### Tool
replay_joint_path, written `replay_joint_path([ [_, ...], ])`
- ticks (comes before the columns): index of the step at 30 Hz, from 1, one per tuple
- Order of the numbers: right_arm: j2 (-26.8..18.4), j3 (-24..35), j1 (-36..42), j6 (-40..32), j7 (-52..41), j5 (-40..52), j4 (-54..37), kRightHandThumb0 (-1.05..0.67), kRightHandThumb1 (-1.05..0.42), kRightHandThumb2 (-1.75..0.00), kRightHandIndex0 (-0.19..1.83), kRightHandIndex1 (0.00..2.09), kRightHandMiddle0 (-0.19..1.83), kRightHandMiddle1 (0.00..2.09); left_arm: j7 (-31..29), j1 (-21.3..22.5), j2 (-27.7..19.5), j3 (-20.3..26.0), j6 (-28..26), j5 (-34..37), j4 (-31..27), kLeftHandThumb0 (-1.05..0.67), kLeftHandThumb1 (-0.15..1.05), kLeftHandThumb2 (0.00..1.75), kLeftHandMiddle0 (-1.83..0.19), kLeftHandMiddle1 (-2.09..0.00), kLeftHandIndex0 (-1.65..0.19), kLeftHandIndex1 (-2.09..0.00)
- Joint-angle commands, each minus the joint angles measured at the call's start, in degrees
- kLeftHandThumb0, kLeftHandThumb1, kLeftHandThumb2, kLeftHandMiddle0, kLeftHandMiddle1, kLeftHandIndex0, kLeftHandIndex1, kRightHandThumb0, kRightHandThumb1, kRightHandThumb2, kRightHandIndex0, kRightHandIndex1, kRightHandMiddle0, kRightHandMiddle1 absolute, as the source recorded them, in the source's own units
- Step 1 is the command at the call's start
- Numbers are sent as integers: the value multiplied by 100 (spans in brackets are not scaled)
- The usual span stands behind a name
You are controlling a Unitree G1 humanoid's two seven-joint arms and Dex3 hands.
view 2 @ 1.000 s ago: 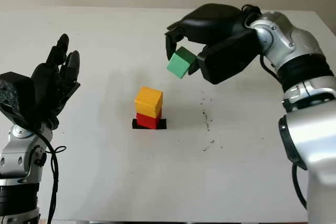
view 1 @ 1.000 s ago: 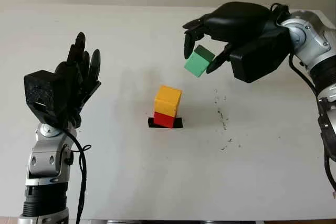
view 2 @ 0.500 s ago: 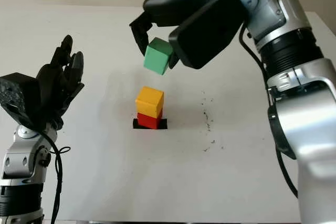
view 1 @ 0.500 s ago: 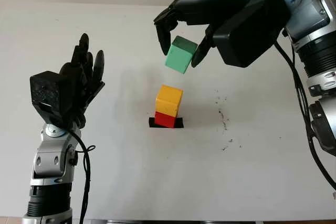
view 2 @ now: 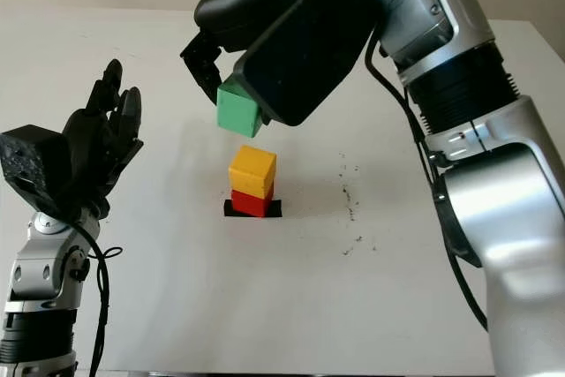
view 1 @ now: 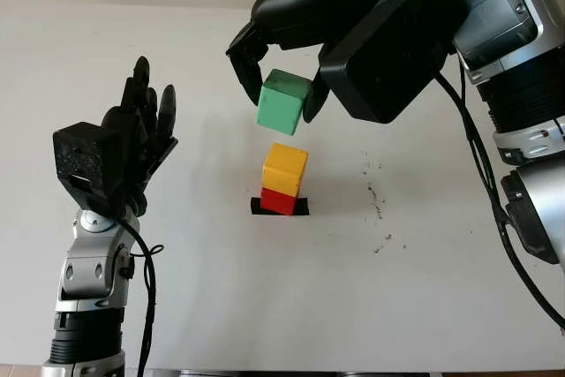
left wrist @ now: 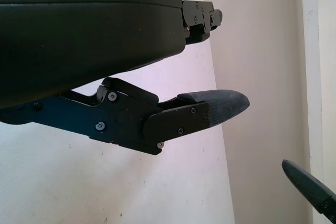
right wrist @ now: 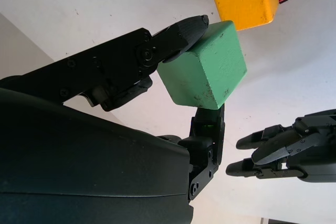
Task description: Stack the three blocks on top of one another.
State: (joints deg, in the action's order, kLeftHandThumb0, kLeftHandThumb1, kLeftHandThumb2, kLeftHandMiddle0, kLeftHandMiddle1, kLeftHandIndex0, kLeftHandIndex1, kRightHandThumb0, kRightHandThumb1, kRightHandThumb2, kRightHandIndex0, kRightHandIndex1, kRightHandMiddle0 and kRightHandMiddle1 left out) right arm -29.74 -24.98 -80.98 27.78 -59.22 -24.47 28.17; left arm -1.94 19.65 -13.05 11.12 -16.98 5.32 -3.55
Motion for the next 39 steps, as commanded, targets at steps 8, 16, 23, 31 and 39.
replay_joint_path([
  [8, -14, -43, 244, 43, 79, -99, -134, -42, -94, -5, 17, 2, 33, 142, 7, 26, 18, 28, 60, 26, -37, -61, 105, 61, 8, -6, 8, -6],
  [16, -72, -122, 329, 342, 165, -246, -62, -42, -95, -6, 21, 6, 33, 149, -25, 47, 6, 22, 46, 41, -17, -60, 105, 61, 9, -5, 9, -5],
  [23, -77, -109, 440, 521, 173, -199, 47, -41, -96, -6, 19, 5, 27, 161, 53, 41, 56, 5, 53, 13, -34, -61, 105, 61, 9, -6, 8, -6],
  [31, -28, -58, 554, 407, 157, -91, -16, -40, -95, -5, 13, 3, 19, 170, 47, 23, 35, -1, 21, -13, -71, -62, 105, 61, 8, -6, 8, -6],
  [39, -14, -54, 647, 216, 94, 50, -141, -39, -96, -6, 14, 4, 18, 171, 48, 23, 27, -3, 4, -23, -65, -61, 105, 61, 8, -6, 8, -6],
])
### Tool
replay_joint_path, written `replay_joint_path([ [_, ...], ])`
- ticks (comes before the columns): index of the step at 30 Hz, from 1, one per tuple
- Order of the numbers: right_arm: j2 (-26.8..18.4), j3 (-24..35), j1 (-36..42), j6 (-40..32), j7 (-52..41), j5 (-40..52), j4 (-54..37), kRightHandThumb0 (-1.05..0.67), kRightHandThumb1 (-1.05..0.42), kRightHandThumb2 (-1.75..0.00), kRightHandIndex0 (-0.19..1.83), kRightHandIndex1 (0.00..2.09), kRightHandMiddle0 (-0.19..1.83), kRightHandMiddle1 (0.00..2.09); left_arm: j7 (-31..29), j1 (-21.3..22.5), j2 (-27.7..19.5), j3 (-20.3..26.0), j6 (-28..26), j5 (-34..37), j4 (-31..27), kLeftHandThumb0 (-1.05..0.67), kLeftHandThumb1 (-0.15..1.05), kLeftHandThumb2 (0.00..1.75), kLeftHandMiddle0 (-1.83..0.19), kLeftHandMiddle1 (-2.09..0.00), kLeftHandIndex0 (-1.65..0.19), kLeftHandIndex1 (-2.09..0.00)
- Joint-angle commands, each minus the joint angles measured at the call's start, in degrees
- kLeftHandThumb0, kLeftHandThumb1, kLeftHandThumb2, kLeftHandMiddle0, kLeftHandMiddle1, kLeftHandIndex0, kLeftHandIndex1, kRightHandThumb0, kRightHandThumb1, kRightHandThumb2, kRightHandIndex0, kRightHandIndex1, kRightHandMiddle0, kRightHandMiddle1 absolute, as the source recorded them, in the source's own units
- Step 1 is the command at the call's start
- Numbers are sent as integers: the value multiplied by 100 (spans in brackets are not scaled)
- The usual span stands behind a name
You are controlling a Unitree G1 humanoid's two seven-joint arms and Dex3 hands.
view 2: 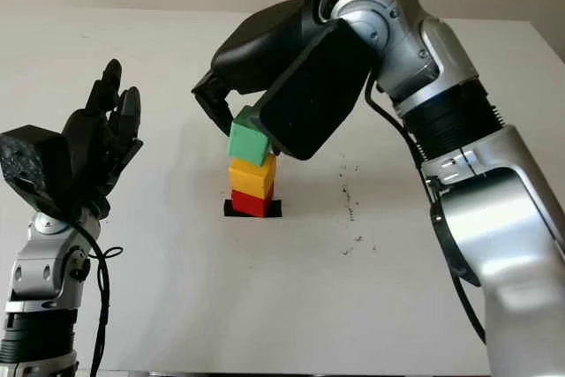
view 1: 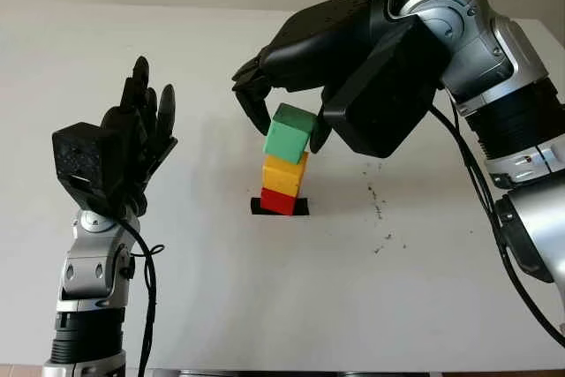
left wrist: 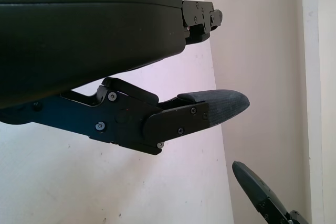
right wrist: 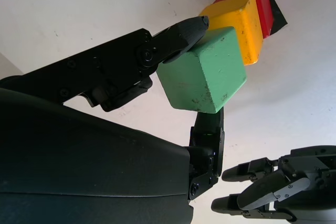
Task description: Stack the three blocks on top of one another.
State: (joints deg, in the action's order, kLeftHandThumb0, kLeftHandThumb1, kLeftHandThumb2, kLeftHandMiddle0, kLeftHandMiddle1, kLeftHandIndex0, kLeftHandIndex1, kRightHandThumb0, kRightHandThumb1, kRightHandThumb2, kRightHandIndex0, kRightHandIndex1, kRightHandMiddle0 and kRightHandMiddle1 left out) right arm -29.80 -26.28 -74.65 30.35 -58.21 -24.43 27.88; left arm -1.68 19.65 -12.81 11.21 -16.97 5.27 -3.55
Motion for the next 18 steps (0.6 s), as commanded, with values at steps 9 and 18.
replay_joint_path([
  [9, -11, 8, 11, -31, -50, 11, -152, -40, -97, -5, 11, 4, 18, 168, 7, 9, 11, 1, 38, 0, -56, -61, 105, 61, 9, -5, 8, -6],
  [18, -15, 2, 41, -93, -92, -17, -173, -40, -96, -5, 13, 5, 21, 160, 15, 0, 22, -13, -15, 3, -107, -61, 105, 61, 9, -5, 9, -5],
])
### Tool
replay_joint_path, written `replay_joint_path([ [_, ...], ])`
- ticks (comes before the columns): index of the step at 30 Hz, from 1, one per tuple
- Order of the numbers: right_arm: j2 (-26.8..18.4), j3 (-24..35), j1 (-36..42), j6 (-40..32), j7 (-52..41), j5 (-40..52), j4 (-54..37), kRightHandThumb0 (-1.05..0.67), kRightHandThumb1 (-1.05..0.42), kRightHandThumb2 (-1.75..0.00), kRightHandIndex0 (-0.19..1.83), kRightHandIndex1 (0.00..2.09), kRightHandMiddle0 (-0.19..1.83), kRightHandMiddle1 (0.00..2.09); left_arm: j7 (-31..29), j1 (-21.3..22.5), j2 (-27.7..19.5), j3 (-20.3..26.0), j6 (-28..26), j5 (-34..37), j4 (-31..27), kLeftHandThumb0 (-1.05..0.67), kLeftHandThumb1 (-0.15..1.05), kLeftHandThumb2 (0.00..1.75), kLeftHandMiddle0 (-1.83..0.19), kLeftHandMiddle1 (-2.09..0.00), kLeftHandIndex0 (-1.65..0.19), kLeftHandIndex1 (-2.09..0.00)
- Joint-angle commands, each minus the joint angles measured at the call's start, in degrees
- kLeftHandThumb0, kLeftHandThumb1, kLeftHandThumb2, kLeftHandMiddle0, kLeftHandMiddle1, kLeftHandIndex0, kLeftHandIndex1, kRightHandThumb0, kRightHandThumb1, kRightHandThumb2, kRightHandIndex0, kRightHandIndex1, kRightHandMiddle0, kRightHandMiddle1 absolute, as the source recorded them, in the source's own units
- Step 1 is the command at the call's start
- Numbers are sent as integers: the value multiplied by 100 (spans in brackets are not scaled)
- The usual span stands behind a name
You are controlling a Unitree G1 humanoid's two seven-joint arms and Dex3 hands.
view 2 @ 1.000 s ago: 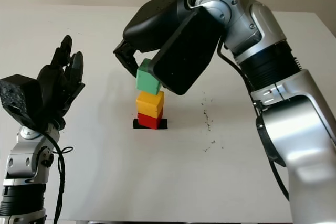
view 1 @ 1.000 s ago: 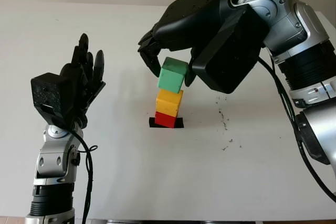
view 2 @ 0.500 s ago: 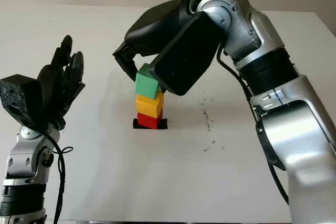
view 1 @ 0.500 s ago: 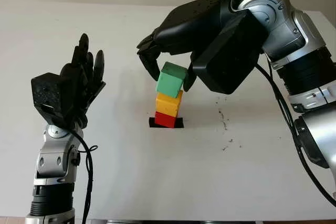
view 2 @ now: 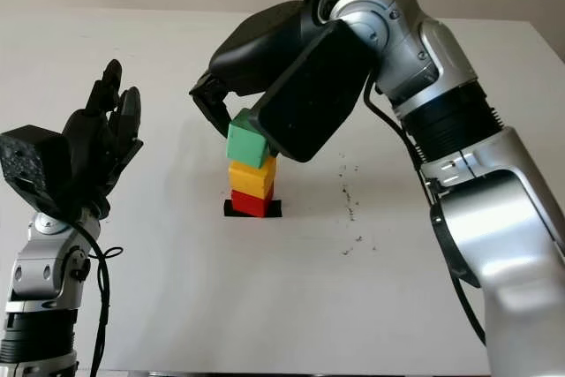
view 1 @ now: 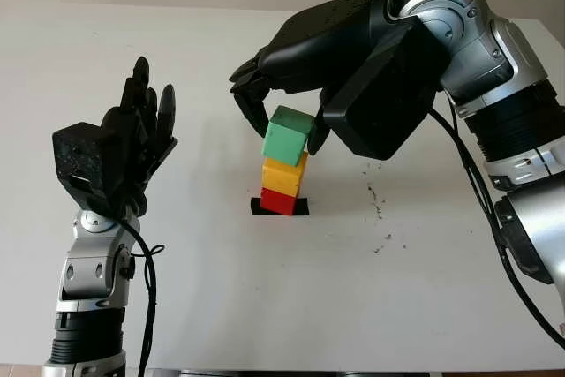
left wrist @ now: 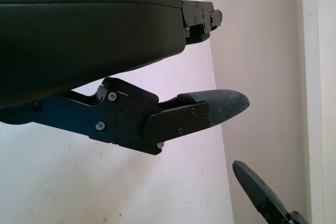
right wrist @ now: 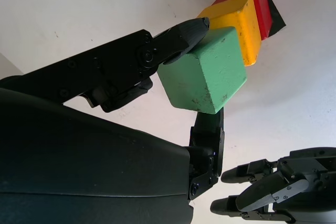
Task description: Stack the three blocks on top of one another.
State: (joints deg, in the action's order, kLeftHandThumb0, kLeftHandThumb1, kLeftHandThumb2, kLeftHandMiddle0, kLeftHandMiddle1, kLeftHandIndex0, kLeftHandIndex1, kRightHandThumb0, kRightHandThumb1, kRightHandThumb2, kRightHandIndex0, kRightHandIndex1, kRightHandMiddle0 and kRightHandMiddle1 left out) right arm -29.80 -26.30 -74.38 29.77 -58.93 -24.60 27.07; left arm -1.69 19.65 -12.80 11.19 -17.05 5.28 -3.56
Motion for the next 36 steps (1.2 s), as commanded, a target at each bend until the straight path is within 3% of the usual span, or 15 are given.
replay_joint_path([
  [1, -11, 7, 15, -41, -31, 7, -82, -40, -96, -5, 14, 6, 22, 160, 22, 0, 24, -14, -4, -4, -105, -61, 105, 61, 9, -5, 8, -5],
  [16, 15, 13, 51, -176, -176, 48, -16, -40, -95, -5, 14, 5, 31, 152, 40, -12, 17, -22, -58, -16, -147, -61, 105, 62, 9, -5, 9, -5],
  [36, 84, 91, 202, -667, -391, 535, -16, -45, -96, -5, 15, 5, 21, 154, 69, -19, 54, -40, -23, -35, -120, -60, 105, 62, 9, -5, 8, -6],
])
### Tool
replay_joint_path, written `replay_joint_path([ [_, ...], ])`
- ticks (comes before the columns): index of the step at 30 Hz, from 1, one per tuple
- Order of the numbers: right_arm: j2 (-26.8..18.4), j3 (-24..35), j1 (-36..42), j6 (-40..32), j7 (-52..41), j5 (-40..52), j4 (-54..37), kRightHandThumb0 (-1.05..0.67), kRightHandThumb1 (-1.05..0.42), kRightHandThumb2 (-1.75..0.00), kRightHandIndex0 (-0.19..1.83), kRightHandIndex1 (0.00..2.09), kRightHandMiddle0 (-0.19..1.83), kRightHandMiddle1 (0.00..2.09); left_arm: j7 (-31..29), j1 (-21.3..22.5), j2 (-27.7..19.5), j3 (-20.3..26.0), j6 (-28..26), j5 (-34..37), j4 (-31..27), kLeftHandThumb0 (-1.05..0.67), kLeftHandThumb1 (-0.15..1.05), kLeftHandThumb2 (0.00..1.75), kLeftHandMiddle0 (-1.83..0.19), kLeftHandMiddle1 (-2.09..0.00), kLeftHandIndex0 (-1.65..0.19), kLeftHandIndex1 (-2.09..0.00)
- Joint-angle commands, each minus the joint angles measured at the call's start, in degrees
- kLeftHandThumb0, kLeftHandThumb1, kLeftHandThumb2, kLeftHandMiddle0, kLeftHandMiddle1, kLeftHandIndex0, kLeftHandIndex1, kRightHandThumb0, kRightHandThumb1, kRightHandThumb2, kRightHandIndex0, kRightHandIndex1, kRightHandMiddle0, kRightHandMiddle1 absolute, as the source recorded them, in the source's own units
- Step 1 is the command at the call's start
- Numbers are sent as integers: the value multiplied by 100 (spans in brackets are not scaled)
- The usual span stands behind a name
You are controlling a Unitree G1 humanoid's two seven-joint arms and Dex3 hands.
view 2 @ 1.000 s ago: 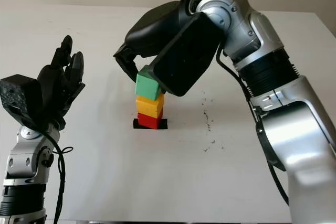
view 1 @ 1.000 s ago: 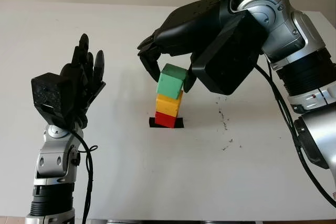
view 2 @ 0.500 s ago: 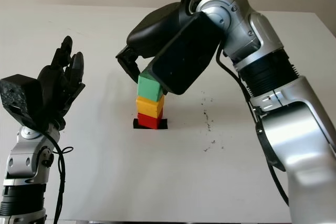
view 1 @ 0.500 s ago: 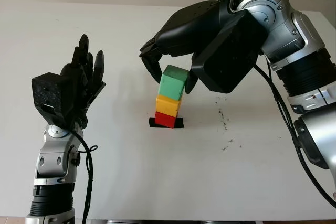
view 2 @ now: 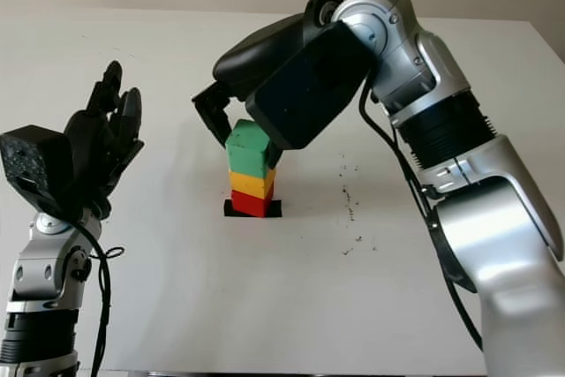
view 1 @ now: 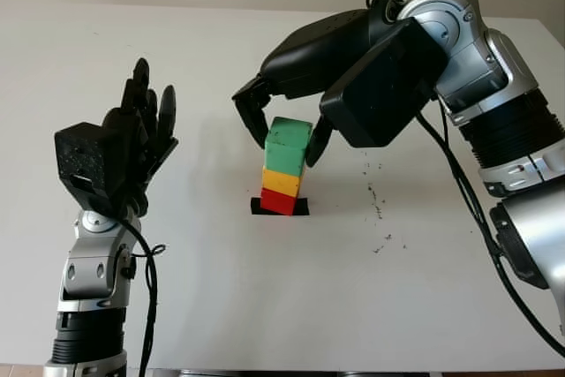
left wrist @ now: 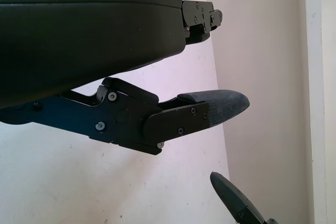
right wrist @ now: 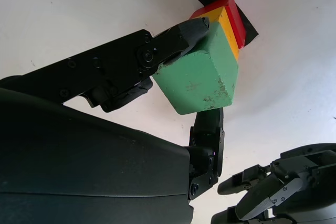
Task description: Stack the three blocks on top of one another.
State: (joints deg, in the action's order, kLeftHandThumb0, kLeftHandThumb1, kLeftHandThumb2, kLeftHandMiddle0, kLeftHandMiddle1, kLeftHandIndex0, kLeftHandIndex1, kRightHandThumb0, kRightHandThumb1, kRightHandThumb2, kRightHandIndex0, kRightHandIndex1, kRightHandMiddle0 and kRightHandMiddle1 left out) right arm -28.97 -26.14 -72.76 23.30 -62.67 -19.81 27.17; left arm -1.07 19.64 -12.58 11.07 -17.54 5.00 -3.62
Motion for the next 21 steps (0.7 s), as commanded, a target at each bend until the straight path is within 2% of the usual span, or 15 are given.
replay_joint_path([
  [1, -3, 73, 41, -1, -17, 59, -26, -45, -96, -5, 14, 4, 18, 152, 0, -19, 29, -29, 38, -6, -104, -60, 105, 62, 10, -5, 8, -5],
  [6, 15, 100, 34, 108, 2, 137, 42, -48, -96, -5, 8, 3, 6, 138, 2, -20, 37, -30, 36, -7, -96, -61, 105, 61, 10, -5, 8, -5],
  [8, 6, 95, 22, 154, 23, 133, 39, -49, -95, -5, 7, 4, 7, 118, -3, -17, 40, -25, 41, 2, -90, -60, 105, 61, 10, -5, 9, -5],
  [15, -50, 50, -7, 59, -30, 26, -14, -50, -94, -5, -5, 3, 7, 71, 0, -29, 32, -24, 40, -11, -87, -60, 105, 61, 10, -5, 8, -5],
  [17, -89, -2, -52, -27, -142, -71, -64, -53, -92, -5, -14, 3, 5, 47, -2, -32, 43, -14, 40, 8, -94, -60, 105, 61, 10, -5, 8, -5],
  [19, -113, -29, -98, -31, -264, -127, -62, -56, -91, -5, -18, 1, -4, 28, -8, -27, 51, -2, 44, 33, -87, -60, 105, 61, 10, -5, 9, -5],
  [21, -133, -37, -143, 20, -354, -181, -17, -60, -89, -5, -19, 0, -11, 19, -14, -24, 42, -5, 37, 37, -86, -59, 105, 61, 10, -5, 9, -5],
])
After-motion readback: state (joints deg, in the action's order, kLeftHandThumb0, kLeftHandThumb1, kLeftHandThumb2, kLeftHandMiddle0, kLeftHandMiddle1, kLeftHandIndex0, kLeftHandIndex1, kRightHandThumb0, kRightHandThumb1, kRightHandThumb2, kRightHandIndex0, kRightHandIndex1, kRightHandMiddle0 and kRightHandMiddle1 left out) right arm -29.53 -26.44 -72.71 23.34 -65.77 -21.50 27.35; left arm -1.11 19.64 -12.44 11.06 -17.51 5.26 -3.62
